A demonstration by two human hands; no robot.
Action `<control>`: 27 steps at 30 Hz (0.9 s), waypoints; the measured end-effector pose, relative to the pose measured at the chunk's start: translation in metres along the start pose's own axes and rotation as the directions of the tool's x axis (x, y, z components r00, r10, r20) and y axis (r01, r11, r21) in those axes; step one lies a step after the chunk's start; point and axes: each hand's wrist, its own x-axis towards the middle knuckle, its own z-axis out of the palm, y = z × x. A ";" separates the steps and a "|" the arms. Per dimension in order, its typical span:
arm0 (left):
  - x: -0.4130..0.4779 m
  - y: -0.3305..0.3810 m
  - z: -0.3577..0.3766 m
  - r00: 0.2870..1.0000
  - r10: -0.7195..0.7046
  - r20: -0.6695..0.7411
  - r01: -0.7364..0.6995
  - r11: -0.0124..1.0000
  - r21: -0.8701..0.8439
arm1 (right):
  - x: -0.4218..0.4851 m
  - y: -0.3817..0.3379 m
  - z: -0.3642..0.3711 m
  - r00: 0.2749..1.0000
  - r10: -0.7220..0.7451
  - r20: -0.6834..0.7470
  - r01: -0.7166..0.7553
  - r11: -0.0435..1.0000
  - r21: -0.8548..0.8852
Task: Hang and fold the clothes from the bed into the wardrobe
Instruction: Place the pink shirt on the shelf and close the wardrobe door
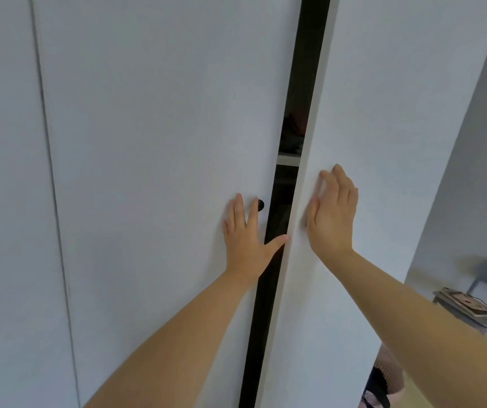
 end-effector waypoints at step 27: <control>0.023 -0.001 0.045 0.960 -0.047 -0.276 0.144 0.929 0.341 | 0.034 0.025 0.083 0.979 -0.105 0.176 0.120 0.990 -0.078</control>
